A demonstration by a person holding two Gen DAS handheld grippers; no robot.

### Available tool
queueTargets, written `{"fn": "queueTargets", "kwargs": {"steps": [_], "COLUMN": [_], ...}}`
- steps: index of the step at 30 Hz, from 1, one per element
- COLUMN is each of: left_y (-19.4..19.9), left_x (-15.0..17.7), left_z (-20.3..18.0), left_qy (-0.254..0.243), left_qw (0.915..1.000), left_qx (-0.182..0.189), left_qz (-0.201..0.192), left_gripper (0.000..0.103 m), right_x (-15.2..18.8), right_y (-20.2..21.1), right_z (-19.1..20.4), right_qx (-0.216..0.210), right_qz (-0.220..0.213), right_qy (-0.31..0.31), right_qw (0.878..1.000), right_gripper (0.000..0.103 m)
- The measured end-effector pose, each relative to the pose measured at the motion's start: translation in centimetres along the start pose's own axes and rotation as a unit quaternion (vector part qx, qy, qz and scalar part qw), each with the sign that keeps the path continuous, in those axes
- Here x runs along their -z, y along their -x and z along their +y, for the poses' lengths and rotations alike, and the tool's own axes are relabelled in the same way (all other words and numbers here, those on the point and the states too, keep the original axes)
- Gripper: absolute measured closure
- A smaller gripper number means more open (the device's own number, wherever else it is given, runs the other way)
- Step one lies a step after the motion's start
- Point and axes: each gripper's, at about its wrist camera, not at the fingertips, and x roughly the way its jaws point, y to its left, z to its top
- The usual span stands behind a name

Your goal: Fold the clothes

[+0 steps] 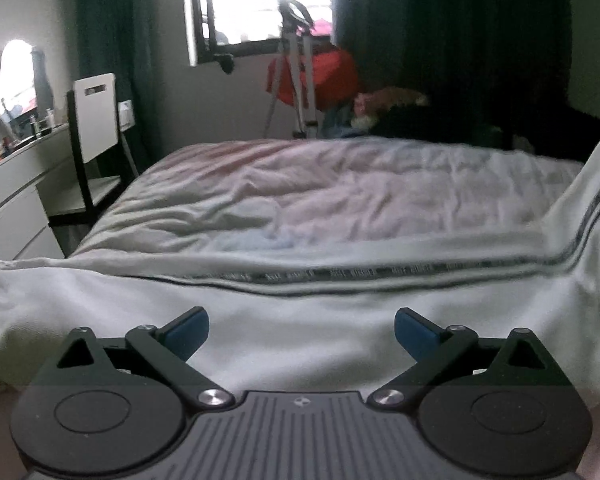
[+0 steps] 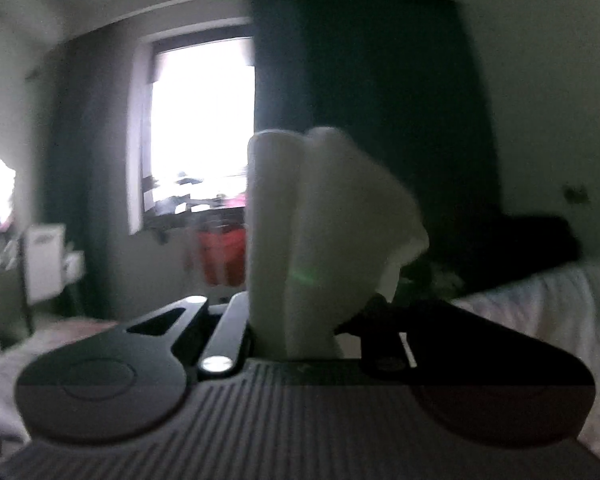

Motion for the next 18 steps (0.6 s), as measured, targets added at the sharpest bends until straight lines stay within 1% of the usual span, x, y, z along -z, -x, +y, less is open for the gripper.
{"fn": "queueTargets", "kwargs": {"steps": [2,5,7,9,10,11,12,14,16,18], "left_y": [0.6,1.3,1.6,1.7,1.6,1.6,1.6,1.7,1.8,1.8], "left_x": [-0.7,-1.5,-1.9,-2.1,-2.1,-2.2,-2.3,-2.4,-2.6,-2.8], "left_z": [1.0,2.8,4.0,5.2,5.7,6.2,6.6,7.2,7.4,7.2], "left_qy": [0.022,0.057,0.081,0.109,0.122,0.133,0.144,0.16,0.165,0.158], "left_qw": [0.9997,0.9977,0.9957,0.993,0.9916,0.9902,0.9887,0.9862,0.9853,0.9864], "left_qx": [-0.006,-0.024,-0.034,-0.038,-0.038,-0.038,-0.038,-0.037,-0.033,-0.03], "left_qz": [-0.011,-0.027,-0.029,-0.026,-0.023,-0.02,-0.018,-0.02,-0.027,-0.033], "left_gripper": [0.003,0.003,0.003,0.003,0.003,0.003,0.003,0.003,0.003,0.003], "right_x": [2.2,5.4,7.6,9.9,11.4,12.7,13.2,12.6,11.5,11.4], "right_y": [0.0,0.0,0.0,0.1,0.3,0.5,0.8,0.7,0.1,-0.9], "right_z": [3.2,8.1,11.3,14.4,15.7,16.8,17.5,18.0,18.2,18.8], "right_qx": [-0.044,-0.109,-0.152,-0.192,-0.202,-0.199,-0.189,-0.176,-0.162,-0.159], "right_qz": [0.028,0.069,0.096,0.127,0.15,0.16,0.156,0.156,0.164,0.175], "right_qy": [0.045,0.113,0.157,0.201,0.228,0.256,0.272,0.26,0.233,0.218], "right_qw": [0.998,0.985,0.971,0.952,0.941,0.932,0.931,0.937,0.945,0.947], "right_gripper": [0.085,0.085,0.085,0.085,0.084,0.084,0.084,0.084,0.084,0.083]}}
